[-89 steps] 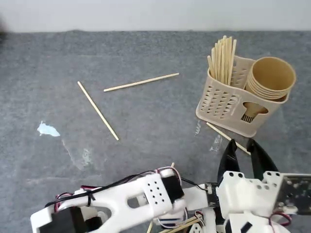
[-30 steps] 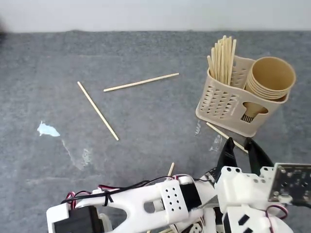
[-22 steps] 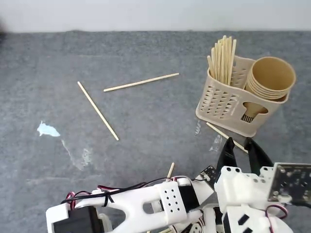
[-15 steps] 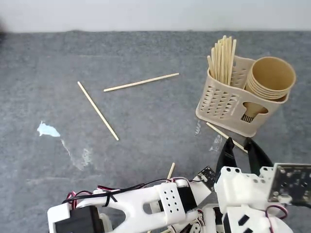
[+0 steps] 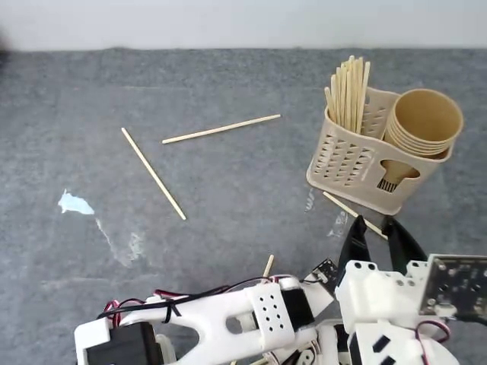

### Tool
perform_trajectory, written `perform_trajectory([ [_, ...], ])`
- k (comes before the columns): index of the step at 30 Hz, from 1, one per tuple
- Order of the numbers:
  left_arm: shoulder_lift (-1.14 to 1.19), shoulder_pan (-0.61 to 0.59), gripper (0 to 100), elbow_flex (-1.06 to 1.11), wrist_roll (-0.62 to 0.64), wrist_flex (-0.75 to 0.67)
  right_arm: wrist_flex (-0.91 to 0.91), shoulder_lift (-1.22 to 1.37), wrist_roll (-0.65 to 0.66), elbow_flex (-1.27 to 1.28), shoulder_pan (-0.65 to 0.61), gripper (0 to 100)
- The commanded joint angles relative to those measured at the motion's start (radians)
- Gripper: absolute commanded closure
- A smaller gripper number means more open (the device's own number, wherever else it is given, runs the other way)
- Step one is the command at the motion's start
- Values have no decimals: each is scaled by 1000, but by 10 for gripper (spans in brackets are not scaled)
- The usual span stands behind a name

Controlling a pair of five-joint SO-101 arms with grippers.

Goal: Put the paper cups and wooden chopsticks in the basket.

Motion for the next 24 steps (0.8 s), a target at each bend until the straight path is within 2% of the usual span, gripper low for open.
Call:
perform_trajectory([
  [1, -3, 3, 813, -77, 12, 46, -22, -1, -2, -3, 4, 855],
  [7, -3, 12, 812, -68, 91, 51, -21, -1, -2, -3, 4, 855],
  [14, -3, 172, 812, 36, 97, 3, -19, -1, -2, -2, 1, 855],
  [24, -3, 173, 812, 85, 97, -28, -18, -1, -2, -2, 1, 855],
])
